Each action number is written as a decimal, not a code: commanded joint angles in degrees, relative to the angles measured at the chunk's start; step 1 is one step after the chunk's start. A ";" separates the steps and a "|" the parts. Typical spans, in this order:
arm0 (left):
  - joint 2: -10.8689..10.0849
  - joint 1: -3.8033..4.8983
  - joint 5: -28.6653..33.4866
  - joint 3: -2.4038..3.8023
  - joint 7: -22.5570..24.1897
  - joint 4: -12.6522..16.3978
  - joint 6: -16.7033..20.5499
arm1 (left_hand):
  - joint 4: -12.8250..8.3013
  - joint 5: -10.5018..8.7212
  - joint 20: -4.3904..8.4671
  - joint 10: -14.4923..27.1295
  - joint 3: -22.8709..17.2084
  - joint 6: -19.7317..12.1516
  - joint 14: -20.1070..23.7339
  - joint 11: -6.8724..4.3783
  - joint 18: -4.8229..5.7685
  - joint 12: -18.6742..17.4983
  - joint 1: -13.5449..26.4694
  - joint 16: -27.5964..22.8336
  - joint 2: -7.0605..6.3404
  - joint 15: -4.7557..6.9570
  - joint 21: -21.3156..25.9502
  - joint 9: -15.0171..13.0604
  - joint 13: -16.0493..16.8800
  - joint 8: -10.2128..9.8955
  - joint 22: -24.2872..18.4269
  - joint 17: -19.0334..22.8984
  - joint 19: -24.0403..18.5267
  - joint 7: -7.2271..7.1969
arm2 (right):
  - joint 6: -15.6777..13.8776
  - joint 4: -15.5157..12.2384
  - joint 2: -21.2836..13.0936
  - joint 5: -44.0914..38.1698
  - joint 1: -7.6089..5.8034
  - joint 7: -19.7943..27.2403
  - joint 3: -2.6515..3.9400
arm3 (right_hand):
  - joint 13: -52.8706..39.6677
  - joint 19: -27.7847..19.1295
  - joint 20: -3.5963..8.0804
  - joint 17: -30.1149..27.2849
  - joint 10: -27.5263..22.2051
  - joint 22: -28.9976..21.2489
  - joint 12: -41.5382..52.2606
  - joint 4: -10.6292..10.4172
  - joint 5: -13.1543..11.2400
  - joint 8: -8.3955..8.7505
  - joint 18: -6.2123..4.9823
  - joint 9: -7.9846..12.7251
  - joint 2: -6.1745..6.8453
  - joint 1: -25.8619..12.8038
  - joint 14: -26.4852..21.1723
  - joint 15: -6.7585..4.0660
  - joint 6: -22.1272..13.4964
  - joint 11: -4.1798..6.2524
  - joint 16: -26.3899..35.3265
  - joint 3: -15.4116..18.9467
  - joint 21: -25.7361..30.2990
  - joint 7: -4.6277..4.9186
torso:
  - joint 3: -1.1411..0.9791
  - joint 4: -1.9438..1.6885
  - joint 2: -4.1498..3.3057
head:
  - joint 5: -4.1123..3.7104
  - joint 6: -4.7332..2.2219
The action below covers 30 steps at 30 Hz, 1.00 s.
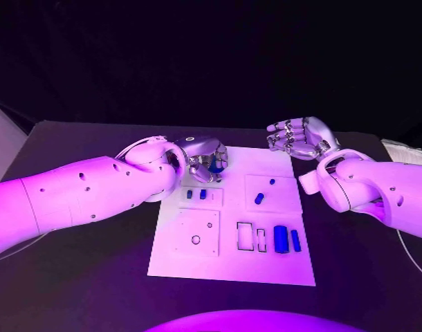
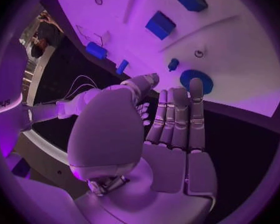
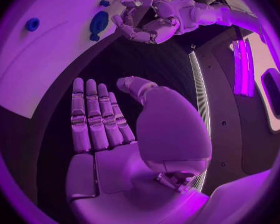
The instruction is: Assemble the parts on the task board
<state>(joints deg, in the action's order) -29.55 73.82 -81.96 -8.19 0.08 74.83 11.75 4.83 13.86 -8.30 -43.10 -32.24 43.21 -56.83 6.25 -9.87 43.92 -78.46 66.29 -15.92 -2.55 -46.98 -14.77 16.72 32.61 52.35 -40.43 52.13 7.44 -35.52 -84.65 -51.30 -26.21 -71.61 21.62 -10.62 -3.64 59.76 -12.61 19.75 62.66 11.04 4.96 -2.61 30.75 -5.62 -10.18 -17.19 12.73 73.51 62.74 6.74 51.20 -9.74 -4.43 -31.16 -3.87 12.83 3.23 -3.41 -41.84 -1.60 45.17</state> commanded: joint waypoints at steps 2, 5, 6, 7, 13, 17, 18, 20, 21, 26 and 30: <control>1.14 0.12 -5.09 -0.22 -0.94 -0.84 -5.00 | 0.00 0.13 -0.09 0.30 0.35 0.42 0.44 -0.08 -0.56 0.34 -0.12 0.40 -0.30 -0.04 -0.04 0.10 -0.08 -0.40 0.08 0.09 0.16 -0.21 | 0.74 -0.10 0.11 -0.30 0.03 0.48 0.01 | 0.03 0.31 -0.23 -0.08 0.53 -0.09 -0.19 0.24 0.25 0.22 -0.23 0.08 -0.21 -0.13 -0.10 0.26 0.37 -0.01 0.26 -0.03 -0.13 0.71 | 0.02 0.07 -0.01 | -0.04 -0.03; 1.80 0.13 -5.58 -0.33 -1.11 -1.26 -6.07 | -0.02 0.13 -0.08 0.33 0.40 0.59 0.51 -0.14 -0.57 0.44 -0.16 0.55 -0.27 0.02 -0.02 0.18 -0.14 -0.48 0.09 0.13 0.12 -0.28 | 0.69 -0.11 0.15 -0.27 0.03 0.49 0.01 | 0.04 0.35 -0.22 -0.15 0.54 -0.21 -0.23 0.38 0.27 0.26 -0.23 0.09 -0.26 -0.03 -0.08 0.24 0.40 0.01 0.26 -0.13 -0.15 0.69 | 0.08 0.11 -0.06 | -0.06 0.00; 2.03 0.14 -5.77 -0.36 -1.17 -1.43 -6.33 | -0.05 0.14 -0.07 0.35 0.39 0.66 0.54 -0.16 -0.58 0.47 -0.21 0.62 -0.23 0.05 -0.02 0.22 -0.16 -0.51 0.10 0.15 0.11 -0.31 | 0.68 -0.13 0.16 -0.26 0.03 0.50 0.01 | 0.04 0.35 -0.22 -0.15 0.54 -0.21 -0.23 0.38 0.27 0.26 -0.23 0.09 -0.26 -0.03 -0.08 0.24 0.40 0.01 0.26 -0.13 -0.15 0.69 | 0.09 0.14 -0.10 | 0.00 -0.04; 2.37 0.13 -5.99 -0.38 -1.22 -1.76 -6.63 | -0.06 0.14 -0.06 0.37 0.39 0.71 0.56 -0.18 -0.58 0.49 -0.24 0.68 -0.21 0.07 -0.02 0.25 -0.19 -0.55 0.11 0.16 0.11 -0.32 | 0.67 -0.15 0.18 -0.25 0.02 0.51 0.01 | 0.04 0.35 -0.22 -0.15 0.54 -0.21 -0.23 0.38 0.27 0.26 -0.23 0.09 -0.26 -0.03 -0.08 0.24 0.40 0.01 0.26 -0.13 -0.15 0.69 | 0.07 0.13 -0.10 | -0.01 -0.04; 3.30 0.12 -6.60 -0.42 -1.55 -3.04 -7.19 | -0.19 0.19 0.01 0.34 0.24 1.15 0.57 -0.26 -0.61 0.73 -0.54 1.21 0.05 0.14 -0.14 0.48 -0.34 -0.81 0.24 0.22 0.18 -0.34 | 0.69 -0.22 0.23 -0.24 0.02 0.52 0.01 | 0.04 0.35 -0.22 -0.15 0.54 -0.21 -0.23 0.38 0.27 0.26 -0.23 0.09 -0.26 -0.03 -0.08 0.24 0.40 0.01 0.26 -0.13 -0.15 0.69 | 0.05 0.09 -0.03 | -0.13 0.05; 3.68 0.11 -6.76 -0.43 -1.88 -3.58 -7.53 | -0.29 0.21 0.05 0.32 0.08 1.37 0.60 -0.28 -0.61 0.86 -0.74 1.54 0.20 0.17 -0.25 0.67 -0.46 -1.06 0.35 0.29 0.24 -0.32 | 0.70 -0.30 0.21 -0.24 0.02 0.52 0.01 | 0.04 0.35 -0.22 -0.15 0.54 -0.21 -0.23 0.38 0.27 0.26 -0.23 0.09 -0.26 -0.03 -0.08 0.24 0.40 0.01 0.26 -0.13 -0.15 0.69 | 0.02 0.06 -0.02 | -0.27 0.08; 3.76 0.11 -6.78 -0.43 -1.98 -3.68 -7.62 | -0.36 0.22 0.07 0.35 -0.01 1.46 0.63 -0.29 -0.61 0.91 -0.86 1.68 0.27 0.19 -0.32 0.77 -0.53 -1.20 0.41 0.33 0.27 -0.33 | 0.70 -0.31 0.21 -0.24 0.02 0.52 0.01 | 0.04 0.35 -0.22 -0.15 0.54 -0.21 -0.23 0.38 0.27 0.26 -0.23 0.09 -0.26 -0.03 -0.08 0.24 0.40 0.01 0.26 -0.13 -0.15 0.69 | 0.02 0.06 -0.02 | -0.27 0.08; 3.93 0.10 -6.81 -0.43 -2.18 -3.85 -7.90 | -0.56 0.20 0.14 0.55 -0.29 1.41 0.76 -0.25 -0.60 1.01 -1.12 2.13 0.34 0.21 -0.55 1.19 -0.78 -1.91 0.65 0.48 0.32 -0.37 | 0.71 -0.36 0.20 -0.24 0.02 0.53 0.01 | 0.04 0.35 -0.22 -0.15 0.54 -0.21 -0.23 0.38 0.27 0.26 -0.23 0.09 -0.26 -0.03 -0.08 0.24 0.40 0.01 0.26 -0.13 -0.15 0.69 | 0.01 0.08 0.00 | -0.30 0.12; 4.00 0.10 -6.83 -0.43 -2.27 -3.93 -8.10 | -0.64 0.20 0.16 0.75 -0.45 1.36 0.88 -0.21 -0.59 1.04 -1.21 2.31 0.38 0.22 -0.66 1.42 -0.92 -2.33 0.77 0.59 0.30 -0.55 | 0.72 -0.38 0.19 -0.24 0.02 0.53 0.01 | 0.04 0.35 -0.22 -0.15 0.54 -0.21 -0.23 0.38 0.27 0.26 -0.23 0.09 -0.26 -0.03 -0.08 0.24 0.40 0.01 0.26 -0.13 -0.15 0.69 | 0.01 0.08 0.00 | -0.30 0.12; 4.29 0.09 -6.86 -0.43 -2.62 -4.34 -9.03 | -0.90 0.18 0.21 1.03 -0.98 2.31 1.20 -0.18 -0.58 1.24 -1.56 2.72 0.76 0.20 -0.95 1.75 -1.21 -2.80 1.12 0.89 0.21 -0.52 | 0.72 -0.46 0.15 -0.24 0.02 0.53 0.02 | 0.04 0.35 -0.22 -0.15 0.54 -0.21 -0.23 0.38 0.27 0.26 -0.23 0.09 -0.26 -0.03 -0.08 0.24 0.40 0.01 0.26 -0.13 -0.15 0.69 | -0.04 0.10 -0.01 | -0.33 0.30; 4.42 0.08 -6.91 -0.43 -2.89 -4.58 -9.73 | -1.15 0.15 0.25 1.01 -1.36 3.19 1.34 -0.23 -0.58 1.48 -1.76 3.10 1.01 0.24 -1.28 1.96 -1.43 -3.10 1.46 1.13 0.14 -0.45 | 0.72 -0.49 0.12 -0.24 0.02 0.52 0.02 | 0.04 0.35 -0.22 -0.15 0.54 -0.21 -0.23 0.38 0.27 0.26 -0.23 0.09 -0.26 -0.03 -0.08 0.24 0.40 0.01 0.26 -0.13 -0.15 0.69 | -0.03 0.05 0.00 | -0.36 0.47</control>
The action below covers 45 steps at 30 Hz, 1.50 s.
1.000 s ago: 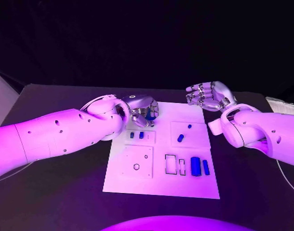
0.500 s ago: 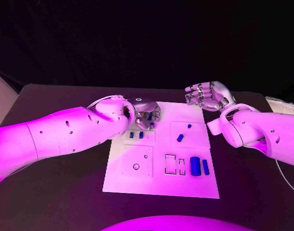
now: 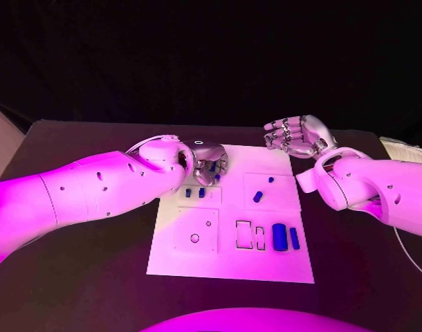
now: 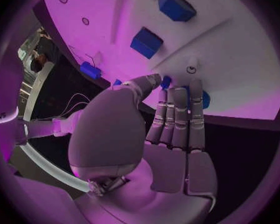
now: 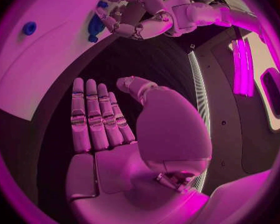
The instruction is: Assemble the parts on the task board
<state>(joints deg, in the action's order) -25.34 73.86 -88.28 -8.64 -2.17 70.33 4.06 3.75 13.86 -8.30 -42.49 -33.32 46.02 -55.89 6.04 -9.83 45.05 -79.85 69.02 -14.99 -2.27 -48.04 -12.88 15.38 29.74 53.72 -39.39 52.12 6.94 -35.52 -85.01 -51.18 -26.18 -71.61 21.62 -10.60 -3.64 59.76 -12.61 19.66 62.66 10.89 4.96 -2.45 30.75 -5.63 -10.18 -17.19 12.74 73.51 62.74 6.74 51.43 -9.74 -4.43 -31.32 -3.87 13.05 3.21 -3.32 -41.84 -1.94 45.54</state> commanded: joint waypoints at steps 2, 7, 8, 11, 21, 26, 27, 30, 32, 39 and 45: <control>0.27 0.03 -0.66 0.02 -0.77 -0.20 -2.21 | -0.24 0.14 0.29 0.29 -0.54 0.72 0.40 -0.09 -0.63 0.44 -0.50 0.64 0.24 0.02 -0.45 0.23 -0.26 -0.50 0.33 0.22 0.13 0.05 | 0.74 -0.14 -0.01 -0.26 0.02 0.52 0.01 | 0.04 0.35 -0.22 -0.06 0.54 -0.05 -0.23 0.22 0.27 0.26 -0.23 0.09 -0.26 -0.03 -0.08 0.25 0.17 0.01 0.26 0.03 -0.15 0.47 | -0.01 -0.05 0.02 | -0.02 0.14; 0.34 0.03 -0.79 0.02 -0.83 -0.43 -2.57 | -0.89 0.07 0.54 -0.70 -1.78 2.60 0.73 -0.30 -0.63 -1.00 -0.50 1.46 0.50 0.22 -1.57 0.65 -2.04 -1.77 1.52 1.10 -0.26 0.34 | 0.77 -0.14 0.00 -0.26 0.02 0.53 0.01 | 0.03 0.39 -0.21 -0.12 0.57 -0.17 -0.26 0.24 0.26 0.29 -0.23 0.10 -0.32 -0.07 -0.06 0.24 0.21 0.01 0.24 -0.02 -0.17 0.46 | -0.01 -0.03 0.04 | -0.06 0.27; 0.35 0.03 -0.79 0.02 -0.80 -0.45 -2.64 | -1.00 0.07 0.55 -0.97 -2.02 2.92 0.84 -0.26 -0.62 -1.69 -0.37 1.59 0.48 0.23 -1.76 0.72 -2.64 -2.16 1.76 1.36 -0.41 0.39 | 0.77 -0.14 0.00 -0.26 0.02 0.53 0.01 | 0.03 0.39 -0.21 -0.12 0.57 -0.17 -0.26 0.24 0.26 0.29 -0.23 0.10 -0.32 -0.07 -0.06 0.24 0.21 0.01 0.24 -0.02 -0.17 0.46 | -0.01 -0.03 0.05 | -0.06 0.30; 0.39 0.03 -0.79 0.02 -0.54 -0.49 -2.84 | -1.28 0.01 0.57 -2.59 -2.46 3.81 0.84 -0.38 -0.64 -3.38 -0.08 2.05 0.67 0.28 -2.20 0.77 -4.10 -2.98 2.32 2.02 -0.66 0.48 | 0.79 -0.15 0.02 -0.26 0.02 0.54 0.01 | 0.03 0.39 -0.21 -0.12 0.57 -0.17 -0.26 0.24 0.26 0.29 -0.23 0.10 -0.32 -0.07 -0.06 0.24 0.21 0.01 0.24 -0.02 -0.17 0.46 | -0.01 -0.05 0.06 | -0.07 0.33; 0.51 0.00 -0.27 0.00 0.52 -0.53 -2.60 | -1.97 -0.36 0.93 -7.94 -2.69 5.75 0.55 -1.07 -0.67 -8.29 0.80 3.46 1.23 0.85 -2.97 0.48 -7.52 -5.19 3.36 3.72 -0.73 0.26 | 0.84 -0.16 0.06 -0.26 0.02 0.55 0.01 | 0.03 0.39 -0.21 -0.13 0.58 -0.18 -0.27 0.24 0.27 0.29 -0.23 0.10 -0.35 -0.08 -0.05 0.24 0.22 0.01 0.24 -0.04 -0.18 0.46 | 0.05 -0.11 0.07 | -0.08 0.47; 0.50 -0.01 -0.17 0.00 0.72 -0.72 -2.48 | -2.45 -0.56 1.27 -12.25 -2.63 7.20 -2.03 -1.75 -0.70 -10.27 0.74 5.35 1.95 1.25 -3.37 -0.01 -8.50 -5.89 3.76 1.62 -0.21 0.34 | 0.85 -0.15 0.09 -0.26 0.02 0.57 0.01 | 0.03 0.41 -0.21 -0.15 0.60 -0.22 -0.27 0.23 0.29 0.30 -0.23 0.10 -0.42 -0.09 -0.05 0.24 0.24 0.02 0.24 -0.08 -0.18 0.46 | 0.05 -0.08 0.08 | -0.04 0.51; 0.50 -0.01 -0.16 0.00 0.74 -0.74 -2.45 | -2.49 -0.57 1.30 -12.55 -2.63 7.36 -2.16 -1.79 -0.70 -10.47 0.72 5.45 2.02 1.28 -3.40 -0.06 -8.57 -5.91 3.79 1.53 -0.17 0.34 | 0.85 -0.15 0.09 -0.26 0.02 0.57 0.01 | 0.03 0.41 -0.21 -0.15 0.60 -0.22 -0.27 0.23 0.29 0.30 -0.23 0.10 -0.42 -0.09 -0.05 0.24 0.24 0.02 0.24 -0.08 -0.18 0.46 | 0.05 -0.08 0.08 | -0.04 0.51; 0.44 -0.01 -0.14 0.00 0.79 -0.83 -2.23 | -3.30 -0.66 1.69 -15.92 -2.59 8.84 -5.54 -2.19 -0.71 -12.47 0.14 7.52 2.67 1.64 -4.19 -0.67 -9.12 -6.21 4.38 -1.93 0.53 0.42 | 0.85 -0.14 0.12 -0.26 0.02 0.58 0.01 | 0.03 0.41 -0.21 -0.15 0.60 -0.22 -0.27 0.23 0.29 0.30 -0.23 0.10 -0.42 -0.09 -0.05 0.24 0.24 0.02 0.24 -0.08 -0.18 0.46 | 0.07 -0.07 0.06 | -0.05 0.55; 0.42 -0.01 -0.13 0.00 0.80 -0.92 -1.98 | -3.70 -0.68 1.83 -17.19 -2.62 9.29 -6.35 -2.25 -0.70 -13.48 -0.12 8.00 2.95 1.73 -4.55 -0.92 -9.31 -6.51 4.69 -2.67 0.71 0.54 | 0.86 -0.14 0.14 -0.26 0.02 0.59 0.01 | 0.03 0.41 -0.21 -0.15 0.60 -0.22 -0.27 0.23 0.29 0.30 -0.23 0.10 -0.42 -0.09 -0.05 0.24 0.24 0.02 0.24 -0.08 -0.18 0.46 | 0.06 -0.06 0.05 | -0.05 0.57; -0.10 -0.06 0.09 0.00 1.53 -0.82 0.48 | -4.87 -0.62 2.10 -20.33 -2.93 10.67 -8.82 -2.23 -0.69 -16.54 -0.62 9.31 3.46 1.85 -5.81 -1.59 -9.56 -7.36 5.71 -4.95 1.23 0.80 | 0.86 -0.14 0.18 -0.25 0.02 0.61 0.01 | 0.03 0.42 -0.20 -0.18 0.62 -0.27 -0.28 0.24 0.31 0.31 -0.23 0.10 -0.46 -0.10 -0.04 0.24 0.26 0.02 0.23 -0.12 -0.19 0.46 | 0.02 -0.04 0.06 | -0.10 0.42; -1.38 -0.18 1.16 0.07 2.59 0.13 3.02 | -5.16 -0.62 2.08 -21.11 -3.09 11.06 -8.71 -2.12 -0.67 -17.97 -0.48 9.20 3.38 1.80 -6.08 -1.79 -9.65 -7.80 6.00 -4.49 1.17 0.85 | 0.89 -0.15 0.18 -0.25 0.02 0.63 0.01 | 0.03 0.42 -0.20 -0.18 0.62 -0.27 -0.28 0.24 0.31 0.31 -0.23 0.10 -0.46 -0.10 -0.04 0.24 0.26 0.02 0.23 -0.12 -0.19 0.46 | 0.00 -0.01 0.05 | -0.15 0.39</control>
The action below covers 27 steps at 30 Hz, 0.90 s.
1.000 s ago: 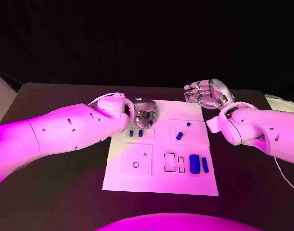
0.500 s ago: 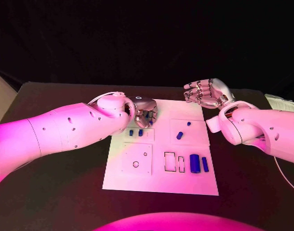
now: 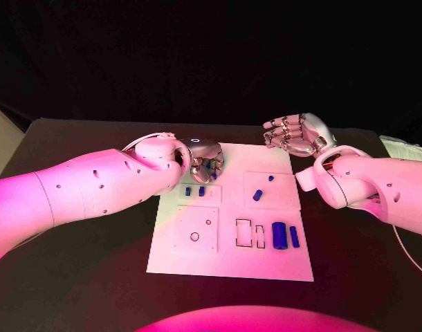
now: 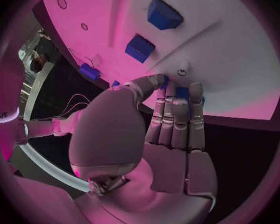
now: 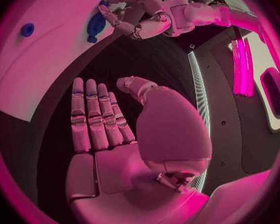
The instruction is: Assemble the parts on the task board
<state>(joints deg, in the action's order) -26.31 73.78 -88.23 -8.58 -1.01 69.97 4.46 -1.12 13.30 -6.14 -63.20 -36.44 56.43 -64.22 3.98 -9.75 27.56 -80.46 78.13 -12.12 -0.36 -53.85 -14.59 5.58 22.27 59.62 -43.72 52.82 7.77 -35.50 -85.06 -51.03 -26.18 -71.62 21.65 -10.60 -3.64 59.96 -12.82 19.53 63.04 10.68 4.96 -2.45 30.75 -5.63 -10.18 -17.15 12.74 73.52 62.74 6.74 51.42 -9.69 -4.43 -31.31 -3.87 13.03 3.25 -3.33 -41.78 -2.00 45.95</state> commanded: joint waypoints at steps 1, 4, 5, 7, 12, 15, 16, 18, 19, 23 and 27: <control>-0.61 -0.11 1.32 0.03 1.54 0.67 2.84 | -0.33 -0.05 -0.08 -0.53 0.01 0.72 -0.41 -0.05 -0.75 -0.68 0.13 0.10 0.51 -0.11 -0.31 -0.11 0.14 -0.39 0.14 -0.14 0.48 0.03 | 0.88 -0.10 0.04 -0.25 0.02 0.60 0.00 | 0.03 0.21 0.01 -0.05 0.24 -0.05 -0.28 0.24 0.31 0.31 -0.23 0.06 -0.46 -0.10 -0.04 0.24 0.27 -0.03 0.23 -0.12 -0.19 0.48 | -0.03 0.00 -0.02 | -0.09 -0.02; -1.52 -0.14 2.29 0.37 1.82 1.58 3.33 | -0.38 -0.06 -0.09 -0.80 0.00 0.90 -0.58 -0.05 -0.76 -1.00 0.18 0.17 0.53 -0.12 -0.38 -0.18 0.15 -0.46 0.20 -0.28 0.51 0.03 | 0.89 -0.09 0.06 -0.25 0.02 0.62 0.00 | 0.03 0.21 0.01 -0.05 0.24 -0.05 -0.28 0.24 0.31 0.31 -0.23 0.06 -0.46 -0.10 -0.04 0.24 0.27 -0.03 0.23 -0.12 -0.19 0.48 | -0.04 -0.03 0.02 | -0.12 -0.04; -1.86 -0.14 2.62 0.58 1.90 1.95 3.45 | -0.39 -0.06 -0.09 -0.86 0.00 0.93 -0.63 -0.05 -0.76 -1.06 0.19 0.19 0.52 -0.12 -0.39 -0.19 0.15 -0.48 0.21 -0.33 0.51 0.03 | 0.90 -0.09 0.06 -0.24 0.02 0.62 0.00 | 0.03 0.21 0.01 -0.05 0.24 -0.05 -0.28 0.24 0.31 0.31 -0.23 0.06 -0.46 -0.10 -0.04 0.24 0.27 -0.03 0.23 -0.12 -0.19 0.48 | -0.03 -0.04 0.02 | -0.12 -0.05; -2.58 -0.15 3.37 1.19 2.03 2.77 3.58 | -0.43 -0.07 -0.10 -1.08 0.01 1.04 -0.79 -0.04 -0.76 -1.35 0.26 0.26 0.51 -0.12 -0.44 -0.24 0.15 -0.58 0.26 -0.46 0.54 0.05 | 0.89 -0.08 0.07 -0.23 0.02 0.63 0.00 | 0.03 0.21 0.01 -0.05 0.24 -0.05 -0.28 0.24 0.31 0.31 -0.23 0.06 -0.46 -0.10 -0.04 0.24 0.27 -0.03 0.23 -0.12 -0.19 0.48 | -0.01 -0.08 0.02 | -0.12 -0.09; -4.52 -0.13 5.24 2.78 2.03 4.95 2.94 | -0.45 -0.09 -0.11 -1.42 0.11 1.25 -1.04 -0.05 -0.76 -1.80 0.44 0.40 0.43 -0.13 -0.51 -0.34 0.17 -0.71 0.32 -0.65 0.57 0.04 | 0.92 -0.07 0.07 -0.22 0.02 0.64 0.00 | 0.03 0.24 0.01 -0.09 0.28 -0.12 -0.29 0.24 0.32 0.32 -0.23 0.06 -0.52 -0.14 -0.02 0.23 0.32 -0.02 0.22 -0.16 -0.20 0.47 | 0.00 -0.17 0.09 | -0.02 -0.18; -5.76 -0.10 5.79 3.51 1.76 6.03 2.13 | -0.34 -0.09 -0.16 -1.61 0.26 1.31 -1.05 -0.06 -0.74 -2.23 0.77 0.43 0.31 -0.15 -0.48 -0.39 0.17 -0.89 0.33 -0.58 0.54 0.01 | 0.93 -0.05 0.07 -0.22 0.03 0.65 0.00 | 0.03 0.24 0.01 -0.09 0.28 -0.12 -0.29 0.24 0.32 0.32 -0.23 0.06 -0.52 -0.14 -0.02 0.23 0.32 -0.02 0.22 -0.16 -0.20 0.47 | 0.00 -0.18 0.11 | 0.09 -0.34; -6.12 -0.09 5.91 3.66 1.62 6.26 1.83 | -0.34 -0.09 -0.16 -1.61 0.26 1.31 -1.05 -0.06 -0.74 -2.23 0.77 0.43 0.31 -0.15 -0.48 -0.39 0.17 -0.89 0.33 -0.58 0.54 0.01 | 0.93 -0.04 0.06 -0.22 0.03 0.65 0.00 | 0.03 0.24 0.01 -0.09 0.28 -0.12 -0.29 0.24 0.32 0.32 -0.23 0.06 -0.52 -0.14 -0.02 0.23 0.32 -0.02 0.22 -0.16 -0.20 0.47 | 0.00 -0.20 0.12 | 0.10 -0.35; -6.75 -0.07 6.06 3.85 1.35 6.56 1.31 | -0.30 -0.09 -0.17 -1.72 0.32 1.37 -1.07 -0.09 -0.74 -2.40 0.89 0.45 0.28 -0.15 -0.46 -0.42 0.18 -0.95 0.33 -0.58 0.52 -0.02 | 0.92 -0.04 0.04 -0.22 0.03 0.65 0.00 | 0.03 0.24 0.01 -0.09 0.28 -0.12 -0.29 0.24 0.32 0.32 -0.23 0.06 -0.52 -0.14 -0.02 0.23 0.32 -0.02 0.22 -0.16 -0.20 0.47 | -0.01 -0.15 0.06 | 0.11 -0.39; -7.05 -0.07 6.12 3.92 1.22 6.67 1.10 | -0.30 -0.09 -0.17 -1.72 0.32 1.37 -1.07 -0.09 -0.74 -2.40 0.89 0.45 0.28 -0.15 -0.46 -0.42 0.18 -0.95 0.33 -0.58 0.52 -0.02 | 0.91 -0.03 0.03 -0.22 0.03 0.65 0.00 | 0.03 0.24 0.01 -0.09 0.28 -0.12 -0.29 0.24 0.32 0.32 -0.23 0.06 -0.52 -0.14 -0.02 0.23 0.32 -0.02 0.22 -0.16 -0.20 0.47 | 0.00 -0.13 0.04 | 0.12 -0.40; -8.12 -0.06 5.81 4.04 0.57 6.84 0.33 | -0.29 -0.09 -0.18 -1.82 0.34 1.44 -1.10 -0.12 -0.74 -2.53 0.93 0.47 0.30 -0.13 -0.44 -0.46 0.19 -0.98 0.33 -0.61 0.50 -0.05 | 0.90 -0.04 -0.06 -0.22 0.03 0.64 0.00 | 0.03 0.24 0.01 -0.09 0.28 -0.12 -0.29 0.24 0.32 0.32 -0.23 0.06 -0.52 -0.14 -0.02 0.23 0.32 -0.02 0.22 -0.16 -0.20 0.47 | 0.01 -0.08 -0.03 | 0.07 -0.43; -8.43 -0.06 5.08 4.00 0.07 6.55 -0.18 | -0.30 -0.10 -0.18 -1.89 0.35 1.51 -1.13 -0.14 -0.75 -2.58 0.93 0.50 0.31 -0.12 -0.43 -0.48 0.21 -0.99 0.33 -0.65 0.50 -0.07 | 0.88 -0.05 -0.09 -0.22 0.03 0.64 0.00 | 0.03 0.24 0.01 -0.09 0.28 -0.12 -0.29 0.24 0.32 0.32 -0.23 0.06 -0.52 -0.14 -0.02 0.23 0.32 -0.02 0.22 -0.16 -0.20 0.47 | -0.02 -0.09 0.01 | 0.19 -0.39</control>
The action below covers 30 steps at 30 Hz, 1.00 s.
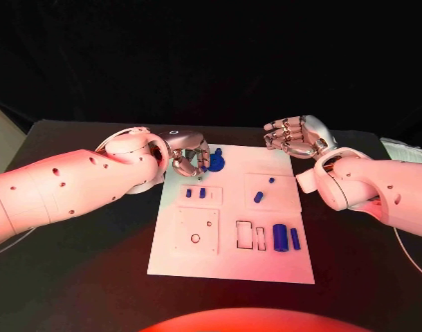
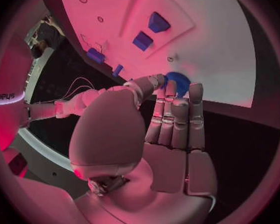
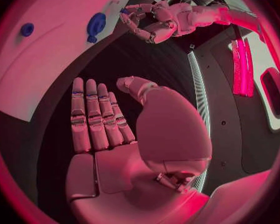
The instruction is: Assemble the parts on the task board
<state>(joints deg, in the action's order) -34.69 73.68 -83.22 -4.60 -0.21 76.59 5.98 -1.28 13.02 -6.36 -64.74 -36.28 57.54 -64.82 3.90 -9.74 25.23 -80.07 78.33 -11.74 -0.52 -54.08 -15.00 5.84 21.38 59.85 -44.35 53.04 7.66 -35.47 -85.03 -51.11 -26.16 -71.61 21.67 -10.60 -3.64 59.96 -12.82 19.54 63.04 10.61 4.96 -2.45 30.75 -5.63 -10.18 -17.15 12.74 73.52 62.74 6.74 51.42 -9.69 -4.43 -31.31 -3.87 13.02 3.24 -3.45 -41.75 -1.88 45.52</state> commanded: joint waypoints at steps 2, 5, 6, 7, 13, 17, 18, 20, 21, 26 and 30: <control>-0.05 0.03 -0.39 -0.15 -0.95 -0.30 -1.93 | -0.14 0.18 0.03 -0.43 0.21 0.45 -0.55 -0.06 -0.76 -0.30 0.56 0.31 -0.07 0.04 -0.19 -0.09 -0.04 -0.10 0.10 -0.05 0.28 0.03 | 0.83 -0.08 -0.02 -0.23 0.03 0.61 0.00 | 0.03 0.24 0.01 -0.09 0.29 -0.05 -0.29 0.24 0.32 0.32 -0.23 0.06 -0.52 -0.14 -0.02 0.23 0.32 -0.02 0.22 -0.16 -0.20 0.48 | -0.02 0.06 -0.03 | 0.10 0.08; 0.05 0.01 -0.86 -0.38 -1.22 -0.64 -2.27 | 0.09 0.07 0.01 -0.68 0.42 0.70 -0.55 -0.12 -0.76 -0.70 0.95 0.35 -0.08 0.07 -0.10 -0.20 0.01 -0.17 0.06 0.03 0.24 -0.05 | 0.83 -0.09 -0.01 -0.23 0.03 0.60 0.00 | 0.03 0.24 0.01 -0.09 0.29 -0.05 -0.29 0.24 0.32 0.32 -0.23 0.06 -0.52 -0.14 -0.02 0.23 0.32 -0.02 0.22 -0.16 -0.20 0.48 | 0.02 0.08 -0.06 | 0.10 0.16; 0.08 0.00 -0.95 -0.43 -1.27 -0.70 -2.35 | 0.20 0.02 0.00 -0.76 0.54 0.75 -0.59 -0.14 -0.76 -0.91 1.14 0.39 -0.11 0.08 -0.03 -0.24 0.02 -0.24 0.03 0.00 0.22 -0.07 | 0.83 -0.09 -0.02 -0.23 0.03 0.60 0.00 | 0.03 0.24 0.01 -0.09 0.29 -0.05 -0.29 0.24 0.32 0.32 -0.23 0.06 -0.52 -0.14 -0.02 0.23 0.32 -0.02 0.22 -0.16 -0.20 0.48 | 0.01 0.09 -0.05 | 0.13 0.19; 0.10 -0.01 -1.02 -0.47 -1.32 -0.73 -2.40 | 0.28 -0.02 -0.01 -0.80 0.61 0.78 -0.60 -0.14 -0.76 -1.05 1.26 0.41 -0.12 0.08 0.02 -0.27 0.02 -0.29 0.00 0.00 0.21 -0.09 | 0.83 -0.10 -0.04 -0.23 0.03 0.60 0.00 | 0.03 0.24 0.01 -0.09 0.29 -0.05 -0.29 0.24 0.32 0.32 -0.23 0.06 -0.52 -0.14 -0.02 0.23 0.32 -0.02 0.22 -0.16 -0.20 0.48 | 0.01 0.09 -0.05 | 0.13 0.19; 0.16 -0.04 -1.54 -0.59 -1.73 -0.77 -3.01 | 0.27 -0.02 -0.01 -0.84 0.61 0.79 -0.57 -0.16 -0.77 -1.19 1.23 0.41 -0.10 0.09 0.06 -0.29 0.03 -0.34 -0.02 0.05 0.20 -0.12 | 0.81 -0.08 -0.05 -0.24 0.03 0.59 0.00 | 0.03 0.24 0.01 -0.09 0.29 -0.05 -0.29 0.24 0.32 0.32 -0.23 0.06 -0.52 -0.14 -0.02 0.23 0.32 -0.02 0.22 -0.16 -0.20 0.48 | -0.03 0.09 -0.04 | 0.22 0.34; 0.10 -0.05 -1.76 -0.62 -1.99 -0.80 -4.01 | 0.25 -0.03 -0.01 -0.91 0.65 0.84 -0.46 -0.17 -0.77 -1.36 1.23 0.37 -0.13 0.10 0.12 -0.32 0.04 -0.40 -0.05 0.25 0.19 -0.13 | 0.81 -0.03 -0.01 -0.24 0.03 0.60 0.00 | 0.03 0.26 0.03 -0.15 0.31 -0.15 -0.32 0.31 0.34 0.34 -0.23 0.07 -0.55 -0.13 -0.01 0.22 0.36 0.00 0.22 -0.23 -0.21 0.45 | -0.05 0.08 -0.04 | 0.24 0.44; 0.08 -0.05 -1.80 -0.63 -2.03 -0.79 -4.12 | 0.26 -0.03 -0.01 -0.92 0.67 0.85 -0.45 -0.17 -0.77 -1.39 1.25 0.37 -0.15 0.10 0.13 -0.32 0.04 -0.41 -0.05 0.26 0.19 -0.13 | 0.81 -0.02 -0.01 -0.24 0.03 0.60 0.00 | 0.03 0.26 0.03 -0.15 0.31 -0.15 -0.32 0.31 0.34 0.34 -0.23 0.07 -0.55 -0.13 -0.01 0.22 0.36 0.00 0.22 -0.23 -0.21 0.45 | -0.04 0.07 -0.04 | 0.24 0.49; 0.03 -0.05 -1.89 -0.63 -2.11 -0.76 -4.44 | 0.26 -0.04 -0.01 -0.93 0.68 0.85 -0.43 -0.17 -0.77 -1.42 1.27 0.37 -0.17 0.10 0.14 -0.33 0.05 -0.42 -0.06 0.28 0.18 -0.13 | 0.81 0.00 0.00 -0.24 0.03 0.60 0.00 | 0.03 0.26 0.03 -0.15 0.31 -0.15 -0.32 0.31 0.34 0.34 -0.23 0.07 -0.55 -0.13 -0.01 0.22 0.36 0.00 0.22 -0.23 -0.21 0.45 | -0.04 0.07 -0.04 | 0.24 0.49; 0.02 -0.05 -1.94 -0.64 -2.15 -0.72 -4.63 | 0.26 -0.04 -0.01 -0.93 0.68 0.85 -0.43 -0.17 -0.77 -1.42 1.27 0.37 -0.17 0.10 0.14 -0.33 0.05 -0.42 -0.06 0.28 0.18 -0.13 | 0.82 0.01 0.00 -0.24 0.03 0.61 0.00 | 0.03 0.26 0.03 -0.15 0.31 -0.15 -0.32 0.31 0.34 0.34 -0.23 0.07 -0.55 -0.13 -0.01 0.22 0.36 0.00 0.22 -0.23 -0.21 0.45 | -0.03 0.07 -0.04 | 0.23 0.51; 0.03 -0.05 -2.00 -0.64 -2.16 -0.47 -5.38 | 0.30 -0.05 -0.03 -1.01 0.76 0.91 -0.28 -0.17 -0.76 -1.57 1.34 0.31 -0.21 0.09 0.21 -0.36 0.06 -0.47 -0.09 0.51 0.15 -0.13 | 0.83 0.04 0.02 -0.24 0.03 0.61 0.00 | 0.03 0.26 0.03 -0.15 0.31 -0.15 -0.32 0.31 0.34 0.34 -0.23 0.07 -0.55 -0.13 -0.01 0.22 0.36 0.00 0.22 -0.23 -0.21 0.45 | -0.01 0.10 -0.02 | 0.25 0.61; 0.01 -0.06 -1.96 -0.64 -2.07 -0.28 -5.89 | 0.36 -0.07 -0.04 -1.08 0.83 0.95 -0.24 -0.16 -0.76 -1.71 1.45 0.30 -0.26 0.08 0.27 -0.38 0.08 -0.52 -0.12 0.53 0.12 -0.14 | 0.83 0.07 0.03 -0.24 0.03 0.62 0.00 | 0.03 0.26 0.03 -0.15 0.31 -0.15 -0.32 0.31 0.34 0.34 -0.23 0.07 -0.55 -0.13 -0.01 0.22 0.36 0.00 0.22 -0.23 -0.21 0.45 | 0.00 0.06 -0.04 | 0.27 0.71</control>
<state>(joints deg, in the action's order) -34.75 73.61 -84.81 -5.26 -2.23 76.11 1.81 -0.79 12.99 -6.36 -65.35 -35.80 58.04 -65.03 3.68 -9.73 23.77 -79.13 78.54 -11.93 -0.31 -54.08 -15.28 5.84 21.14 59.78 -43.89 53.03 7.55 -35.46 -84.94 -51.11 -26.16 -71.61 21.67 -10.61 -3.64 59.96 -12.82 19.44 63.03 10.52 4.96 -2.29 30.75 -5.63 -10.18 -17.15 12.74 73.52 62.74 6.74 51.41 -9.69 -4.43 -31.48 -3.87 13.02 3.21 -3.37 -41.79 -1.61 46.18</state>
